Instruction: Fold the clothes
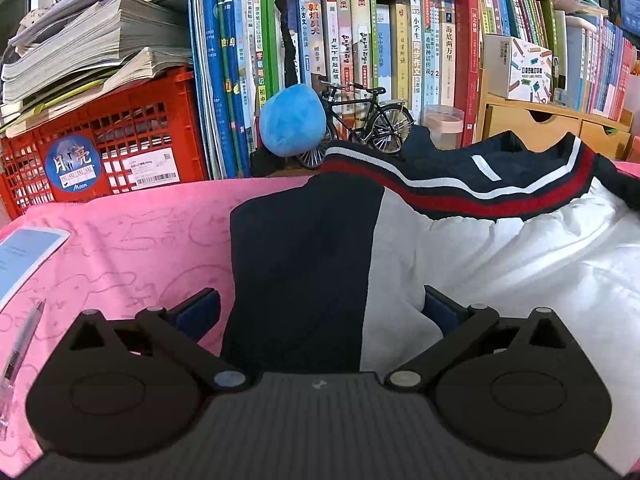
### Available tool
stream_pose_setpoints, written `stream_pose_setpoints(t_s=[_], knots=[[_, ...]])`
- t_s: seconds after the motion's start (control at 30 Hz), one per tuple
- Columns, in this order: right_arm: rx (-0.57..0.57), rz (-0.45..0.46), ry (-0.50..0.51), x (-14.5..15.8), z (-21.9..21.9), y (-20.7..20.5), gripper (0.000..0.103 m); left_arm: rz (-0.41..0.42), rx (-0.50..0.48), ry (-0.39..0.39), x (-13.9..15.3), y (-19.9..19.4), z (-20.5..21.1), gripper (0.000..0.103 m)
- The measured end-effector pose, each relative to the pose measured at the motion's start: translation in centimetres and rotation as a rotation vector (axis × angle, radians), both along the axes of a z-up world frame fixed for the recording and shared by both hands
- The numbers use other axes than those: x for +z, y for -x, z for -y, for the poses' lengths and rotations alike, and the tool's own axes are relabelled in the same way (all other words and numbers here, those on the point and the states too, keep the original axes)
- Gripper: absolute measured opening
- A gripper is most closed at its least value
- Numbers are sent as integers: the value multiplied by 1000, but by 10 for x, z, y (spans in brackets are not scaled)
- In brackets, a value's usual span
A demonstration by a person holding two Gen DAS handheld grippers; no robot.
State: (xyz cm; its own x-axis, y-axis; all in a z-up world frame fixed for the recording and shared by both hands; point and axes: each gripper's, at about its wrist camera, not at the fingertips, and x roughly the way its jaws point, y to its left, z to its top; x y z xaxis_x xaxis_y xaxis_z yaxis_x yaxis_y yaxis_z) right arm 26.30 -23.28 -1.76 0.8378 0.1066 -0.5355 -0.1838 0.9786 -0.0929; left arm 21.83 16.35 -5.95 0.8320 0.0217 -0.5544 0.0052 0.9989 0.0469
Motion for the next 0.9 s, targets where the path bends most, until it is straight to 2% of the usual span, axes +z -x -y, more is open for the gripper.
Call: stream_pose_setpoints(t_s=[0.03, 0.07, 0.13, 0.23, 0.33, 0.37, 0.43, 0.53, 0.57, 0.7, 0.8, 0.83, 0.9], knots=[[63, 64, 71, 4, -6, 20, 73, 1, -2, -2, 0, 0, 0, 103], [148, 129, 138, 7, -12, 44, 79, 9, -9, -12, 1, 2, 0, 103], [352, 234, 263, 6, -27, 97, 77, 28, -15, -43, 6, 7, 1, 103], [633, 291, 445, -3, -59, 164, 77, 68, -15, -96, 23, 24, 7, 103], [799, 305, 587, -23, -90, 196, 76, 115, -100, -137, 43, 58, 22, 103], [826, 299, 627, -30, -103, 198, 74, 117, -146, -156, 47, 69, 30, 103], [841, 274, 664, -42, -124, 193, 56, 127, -240, -219, 52, 95, 49, 103], [814, 278, 648, -45, -137, 184, 46, 158, -322, -311, 43, 122, 80, 103], [801, 280, 633, -44, -138, 183, 46, 164, -346, -352, 36, 127, 91, 103], [780, 288, 580, -37, -134, 177, 41, 146, -462, -602, 0, 127, 134, 101], [798, 292, 553, -35, -127, 170, 40, 214, -515, -711, -16, 127, 150, 99], [814, 295, 555, -35, -125, 169, 40, 224, -539, -723, -16, 125, 153, 97], [854, 303, 575, -37, -123, 174, 41, 192, -554, -722, -17, 117, 157, 82]])
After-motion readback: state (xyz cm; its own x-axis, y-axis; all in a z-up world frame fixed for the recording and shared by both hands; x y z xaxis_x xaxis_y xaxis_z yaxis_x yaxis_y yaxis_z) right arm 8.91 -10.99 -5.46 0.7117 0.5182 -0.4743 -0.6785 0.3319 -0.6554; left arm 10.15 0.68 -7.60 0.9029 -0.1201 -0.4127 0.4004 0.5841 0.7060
